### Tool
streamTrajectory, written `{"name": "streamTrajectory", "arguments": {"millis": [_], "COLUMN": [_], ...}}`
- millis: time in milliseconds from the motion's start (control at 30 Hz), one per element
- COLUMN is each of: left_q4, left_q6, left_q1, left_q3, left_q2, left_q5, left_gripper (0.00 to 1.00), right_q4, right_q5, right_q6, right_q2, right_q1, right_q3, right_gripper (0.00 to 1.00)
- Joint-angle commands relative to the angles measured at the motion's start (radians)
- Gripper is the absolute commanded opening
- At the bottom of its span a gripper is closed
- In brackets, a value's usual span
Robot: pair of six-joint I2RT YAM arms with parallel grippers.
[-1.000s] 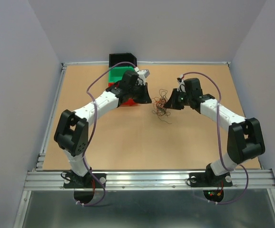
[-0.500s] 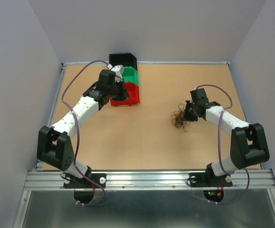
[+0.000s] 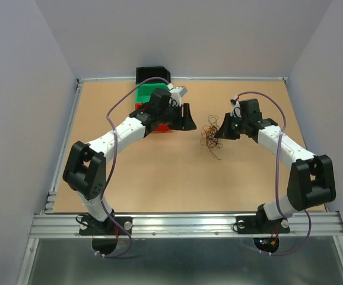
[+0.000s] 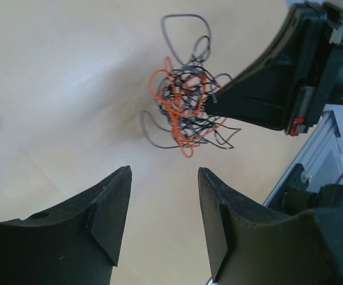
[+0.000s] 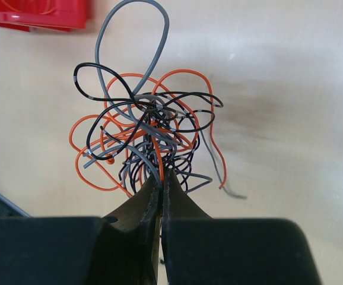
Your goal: Untangle the cables
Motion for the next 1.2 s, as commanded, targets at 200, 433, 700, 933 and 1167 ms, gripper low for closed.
{"name": "streamTrajectory", "arguments": {"millis": [200, 433, 700, 933, 1167], "left_q4": [0.130, 0.124, 0.108, 0.108, 0.068], "left_q6": [-0.052, -0.074, -0.069, -0.057, -0.015], "left_q1": [-0.071, -0.079, -0.081, -0.084, -0.085], "left_q3": [0.092, 0.115, 0.112, 0.117, 0.131], "left_q2": [0.067, 0.124, 0.158, 0.152, 0.124], "left_q5": [0.120, 0.108, 0.094, 0.100, 0.085], "left_gripper": [0.68, 0.62, 0.32, 0.00, 0.00], "right_q4": [0.045, 0.045, 0.046, 0.050, 0.092], "right_q5": [-0.108, -0.111, -0.120, -0.131, -0.131], "right_q6": [-0.046, -0.063, -0.060, -0.050, -0.017], "right_q2": [0.000, -0.010, -0.023, -0.026, -0.048], "right_q1": [0.011, 0.020, 0.022, 0.022, 0.020], "right_q3": [0.104, 0.112, 0.101, 0.090, 0.061], "right_gripper": [0.00, 0.01, 0.00, 0.11, 0.75]}}
